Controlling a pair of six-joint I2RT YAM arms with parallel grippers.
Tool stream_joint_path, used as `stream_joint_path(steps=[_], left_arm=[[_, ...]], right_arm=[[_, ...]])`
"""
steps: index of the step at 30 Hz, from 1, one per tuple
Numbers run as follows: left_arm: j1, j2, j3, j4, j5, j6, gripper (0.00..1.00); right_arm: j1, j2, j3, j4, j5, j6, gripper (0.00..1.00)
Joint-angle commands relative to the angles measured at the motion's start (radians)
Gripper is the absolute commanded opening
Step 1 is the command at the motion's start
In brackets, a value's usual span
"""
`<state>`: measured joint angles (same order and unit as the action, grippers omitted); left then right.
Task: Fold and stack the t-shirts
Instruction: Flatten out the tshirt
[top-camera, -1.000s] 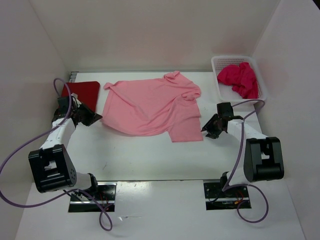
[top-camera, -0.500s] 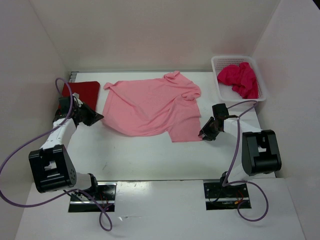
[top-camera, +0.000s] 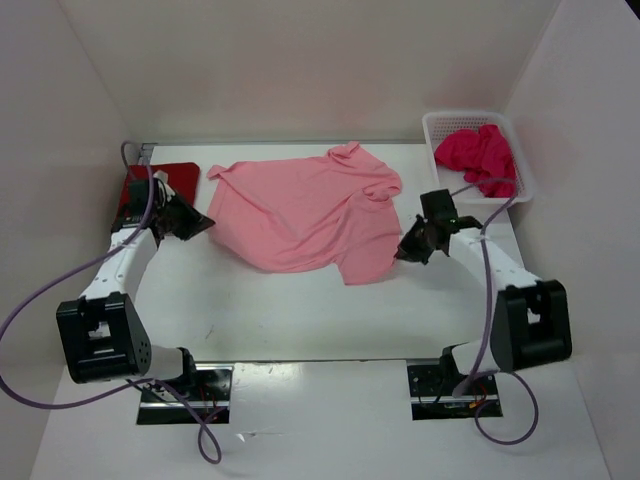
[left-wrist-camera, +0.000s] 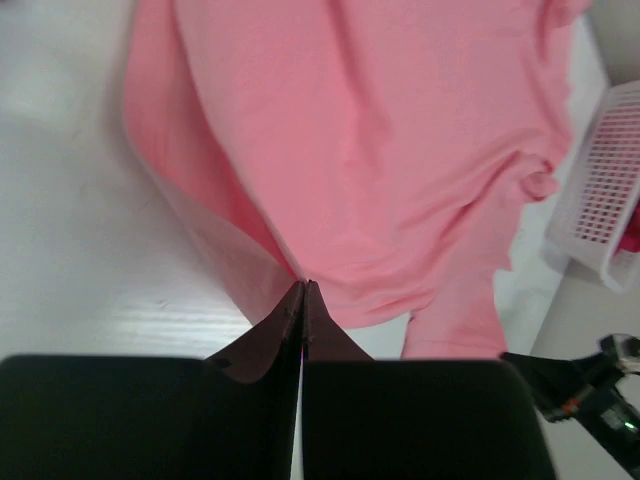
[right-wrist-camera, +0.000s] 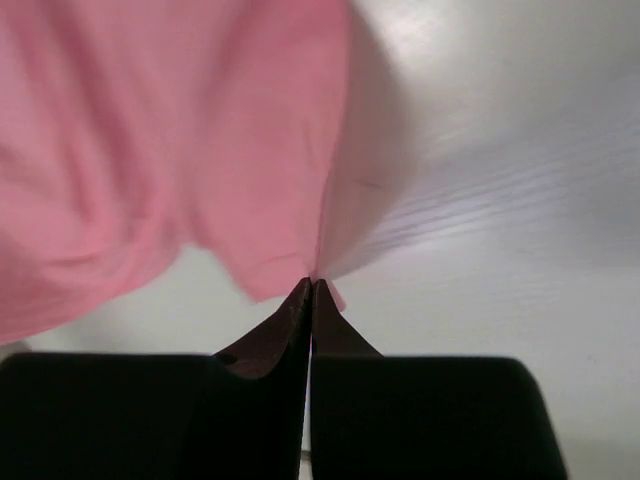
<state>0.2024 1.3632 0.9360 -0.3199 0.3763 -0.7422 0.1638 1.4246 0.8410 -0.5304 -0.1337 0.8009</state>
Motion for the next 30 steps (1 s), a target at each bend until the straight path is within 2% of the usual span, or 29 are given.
stream_joint_path(steps=[1, 2, 5, 6, 9, 11, 12, 13, 14, 15, 18, 21, 25, 27, 28, 30], left_arm=[[-0.029, -0.03, 0.196, 0.015, -0.024, -0.022, 0.0], [-0.043, -0.03, 0.295, -0.001, -0.034, -0.031, 0.0], [-0.034, -0.048, 0.441, -0.062, -0.034, -0.052, 0.0], [-0.017, -0.049, 0.539, -0.085, -0.021, -0.062, 0.0], [0.018, -0.073, 0.708, -0.137, 0.015, -0.075, 0.0], [0.034, -0.096, 0.854, -0.177, 0.025, -0.085, 0.0], [0.067, -0.113, 0.923, -0.189, 0.05, -0.094, 0.0], [0.083, -0.113, 0.923, -0.202, 0.061, -0.094, 0.0], [0.092, -0.124, 0.99, -0.226, 0.061, -0.094, 0.0], [0.092, -0.124, 1.029, -0.241, 0.061, -0.094, 0.0], [0.092, -0.124, 1.118, -0.254, 0.046, -0.104, 0.0], [0.092, -0.09, 1.117, -0.254, 0.046, -0.105, 0.0], [0.092, -0.059, 1.009, -0.203, 0.046, -0.114, 0.0], [0.092, -0.041, 0.885, -0.176, 0.033, -0.102, 0.0], [0.092, -0.041, 0.835, -0.136, 0.024, -0.092, 0.0], [0.083, 0.002, 0.677, -0.09, 0.012, -0.092, 0.0]], right_arm=[[0.022, -0.202, 0.287, -0.117, 0.06, -0.034, 0.0], [0.022, -0.219, 0.35, -0.156, 0.095, -0.049, 0.0], [0.022, -0.253, 0.623, -0.293, 0.16, -0.107, 0.0], [0.022, -0.253, 0.695, -0.319, 0.192, -0.118, 0.0], [0.022, -0.233, 1.06, -0.414, 0.227, -0.16, 0.0], [0.037, -0.188, 1.203, -0.477, 0.253, -0.17, 0.0], [0.067, -0.178, 1.325, -0.502, 0.288, -0.17, 0.0], [0.068, -0.168, 1.384, -0.511, 0.289, -0.17, 0.0], [0.078, -0.147, 1.444, -0.52, 0.289, -0.17, 0.0], [0.079, -0.132, 1.572, -0.529, 0.273, -0.17, 0.0], [0.089, -0.061, 1.803, -0.548, 0.243, -0.181, 0.0], [0.12, -0.006, 1.836, -0.511, 0.255, -0.193, 0.0], [0.12, 0.114, 1.816, -0.511, 0.226, -0.223, 0.0], [0.093, 0.204, 1.79, -0.49, 0.172, -0.243, 0.0], [0.073, 0.232, 1.766, -0.473, 0.081, -0.252, 0.0], [0.028, 0.304, 1.649, -0.395, 0.059, -0.264, 0.0]])
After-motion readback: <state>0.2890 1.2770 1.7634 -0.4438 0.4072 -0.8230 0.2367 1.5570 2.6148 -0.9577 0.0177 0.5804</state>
